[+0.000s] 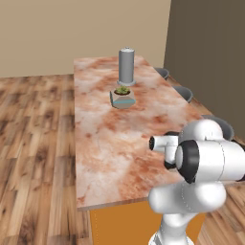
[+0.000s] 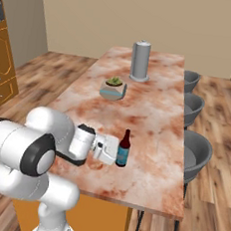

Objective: Get the candle and the beer from the cabinet and move them to the dining counter.

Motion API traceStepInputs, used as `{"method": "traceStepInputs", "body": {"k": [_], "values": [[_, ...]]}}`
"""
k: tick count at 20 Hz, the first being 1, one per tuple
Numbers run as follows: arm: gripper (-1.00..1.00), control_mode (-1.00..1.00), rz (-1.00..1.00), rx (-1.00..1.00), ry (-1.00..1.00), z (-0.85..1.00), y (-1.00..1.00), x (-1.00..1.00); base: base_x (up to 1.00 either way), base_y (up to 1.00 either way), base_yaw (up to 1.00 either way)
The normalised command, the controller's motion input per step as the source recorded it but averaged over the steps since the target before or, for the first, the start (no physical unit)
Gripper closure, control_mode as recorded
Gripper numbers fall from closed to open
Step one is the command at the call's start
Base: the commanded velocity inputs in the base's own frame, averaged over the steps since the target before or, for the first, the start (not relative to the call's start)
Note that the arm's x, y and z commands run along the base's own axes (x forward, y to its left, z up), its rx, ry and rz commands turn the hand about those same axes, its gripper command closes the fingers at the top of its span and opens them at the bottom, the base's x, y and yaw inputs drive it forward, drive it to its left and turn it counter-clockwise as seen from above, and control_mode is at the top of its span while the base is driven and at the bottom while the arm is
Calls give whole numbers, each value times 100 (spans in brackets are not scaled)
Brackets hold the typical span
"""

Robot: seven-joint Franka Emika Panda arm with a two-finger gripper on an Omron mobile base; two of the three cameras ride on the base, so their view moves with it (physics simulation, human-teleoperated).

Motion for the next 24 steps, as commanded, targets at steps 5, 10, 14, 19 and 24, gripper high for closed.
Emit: {"method": "traceStepInputs", "body": {"k": [5, 10, 14, 19, 24], "values": [[100, -100, 1, 0, 0, -38, -3, 10, 0, 0, 0], [100, -100, 2, 1, 0, -31, -1, 17, 0, 0, 0], [100, -100, 2, 4, -1, -35, 0, 13, 0, 0, 0], [100, -100, 2, 5, -4, -32, -1, 7, 0, 0, 0], [100, -100, 2, 3, -7, -41, 0, -2, 0, 0, 0]]}}
